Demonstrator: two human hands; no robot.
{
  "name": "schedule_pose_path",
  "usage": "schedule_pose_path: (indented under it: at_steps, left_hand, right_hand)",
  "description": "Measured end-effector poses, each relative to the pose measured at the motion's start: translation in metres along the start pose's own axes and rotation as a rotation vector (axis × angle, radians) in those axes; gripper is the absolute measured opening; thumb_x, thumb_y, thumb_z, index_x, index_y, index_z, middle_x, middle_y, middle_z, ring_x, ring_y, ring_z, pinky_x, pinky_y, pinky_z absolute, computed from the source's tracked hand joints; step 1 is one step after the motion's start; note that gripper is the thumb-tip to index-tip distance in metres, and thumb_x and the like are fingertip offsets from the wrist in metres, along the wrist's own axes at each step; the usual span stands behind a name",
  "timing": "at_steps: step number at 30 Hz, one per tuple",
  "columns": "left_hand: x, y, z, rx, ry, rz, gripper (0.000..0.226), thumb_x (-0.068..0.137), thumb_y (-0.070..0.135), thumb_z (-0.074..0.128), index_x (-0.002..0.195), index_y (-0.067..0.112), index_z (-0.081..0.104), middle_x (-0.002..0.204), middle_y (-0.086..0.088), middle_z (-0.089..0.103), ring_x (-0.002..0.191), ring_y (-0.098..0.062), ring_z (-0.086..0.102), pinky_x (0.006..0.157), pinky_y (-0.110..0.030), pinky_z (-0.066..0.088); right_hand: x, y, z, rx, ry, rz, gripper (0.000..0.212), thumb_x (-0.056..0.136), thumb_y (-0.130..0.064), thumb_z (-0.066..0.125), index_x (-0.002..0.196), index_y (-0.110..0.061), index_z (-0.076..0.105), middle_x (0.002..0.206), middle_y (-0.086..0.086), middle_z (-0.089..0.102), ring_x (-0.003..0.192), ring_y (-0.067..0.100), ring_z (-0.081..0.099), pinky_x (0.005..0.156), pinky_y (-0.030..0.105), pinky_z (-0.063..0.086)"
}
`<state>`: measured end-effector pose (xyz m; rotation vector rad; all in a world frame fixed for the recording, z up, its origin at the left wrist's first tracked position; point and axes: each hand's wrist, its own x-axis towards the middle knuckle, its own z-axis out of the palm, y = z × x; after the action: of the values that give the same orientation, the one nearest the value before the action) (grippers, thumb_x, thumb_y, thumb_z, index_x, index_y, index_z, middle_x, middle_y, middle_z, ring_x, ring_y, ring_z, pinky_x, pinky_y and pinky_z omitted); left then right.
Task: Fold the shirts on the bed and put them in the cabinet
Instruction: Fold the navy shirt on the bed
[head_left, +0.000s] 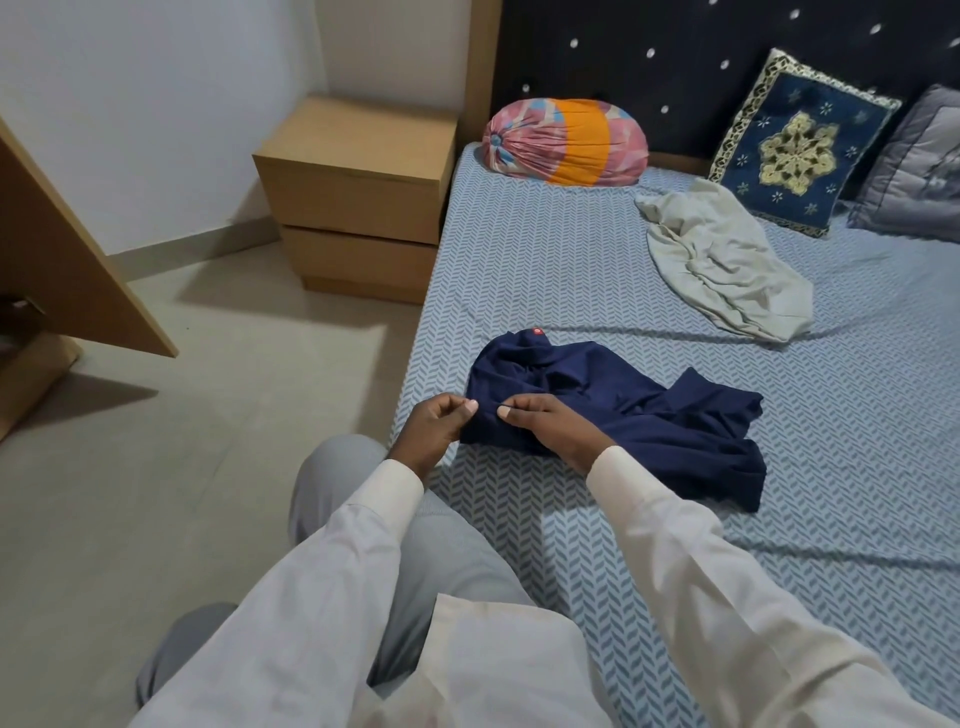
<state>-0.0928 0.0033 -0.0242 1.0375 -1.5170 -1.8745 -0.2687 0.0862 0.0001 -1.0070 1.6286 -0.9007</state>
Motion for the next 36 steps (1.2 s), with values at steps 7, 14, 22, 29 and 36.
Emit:
schedule_pose_path:
  at_steps: [7, 14, 22, 29, 36]
  left_hand:
    - [0.003, 0.018, 0.002, 0.014, 0.071, 0.091, 0.025, 0.090, 0.003, 0.064, 0.114, 0.009, 0.060, 0.083, -0.009, 0.066, 0.080, -0.011, 0.064, 0.076, -0.022, 0.052]
    - [0.040, 0.080, -0.020, -0.026, 0.295, 0.167, 0.020, 0.092, 0.003, 0.055, 0.106, 0.002, 0.070, 0.066, -0.001, 0.060, 0.043, -0.001, 0.046, 0.043, -0.015, 0.037]
    - [0.040, 0.069, -0.023, -0.166, 0.310, 0.054, 0.018, 0.096, -0.001, 0.048, 0.107, -0.003, 0.063, 0.082, -0.015, 0.064, 0.059, -0.009, 0.068, 0.061, -0.018, 0.057]
    - [0.024, 0.026, -0.036, -0.019, 0.325, -0.005, 0.022, 0.093, -0.004, 0.049, 0.108, -0.004, 0.065, 0.082, -0.016, 0.063, 0.070, -0.021, 0.063, 0.058, -0.016, 0.056]
    - [0.020, 0.004, -0.039, 0.161, 0.311, 0.027, 0.023, 0.090, 0.003, 0.054, 0.103, 0.009, 0.072, 0.087, -0.014, 0.071, 0.072, -0.019, 0.066, 0.069, -0.029, 0.056]
  right_hand:
    - [-0.005, 0.005, -0.002, -0.387, 0.067, -0.083, 0.013, 0.087, -0.031, 0.070, 0.083, -0.031, 0.058, 0.073, -0.013, 0.057, 0.065, 0.004, 0.051, 0.062, 0.022, 0.039]
    - [-0.065, 0.059, -0.113, -0.994, 0.675, 0.170, 0.022, 0.077, -0.013, 0.059, 0.097, -0.020, 0.059, 0.103, 0.009, 0.063, 0.099, 0.035, 0.060, 0.076, 0.042, 0.047]
    - [-0.118, 0.059, -0.190, -0.971, 0.348, 0.405, 0.024, 0.074, -0.025, 0.078, 0.087, -0.024, 0.058, 0.092, 0.001, 0.061, 0.094, 0.028, 0.063, 0.078, 0.037, 0.050]
    - [-0.140, 0.078, -0.202, -0.969, 0.503, 0.751, 0.031, 0.084, -0.025, 0.060, 0.113, -0.017, 0.067, 0.122, 0.009, 0.065, 0.110, 0.029, 0.062, 0.092, 0.036, 0.047]
    - [-0.133, 0.081, -0.163, -0.782, 0.455, 0.262, 0.022, 0.078, -0.005, 0.062, 0.096, -0.015, 0.071, 0.100, 0.001, 0.070, 0.096, 0.022, 0.064, 0.078, 0.027, 0.047]
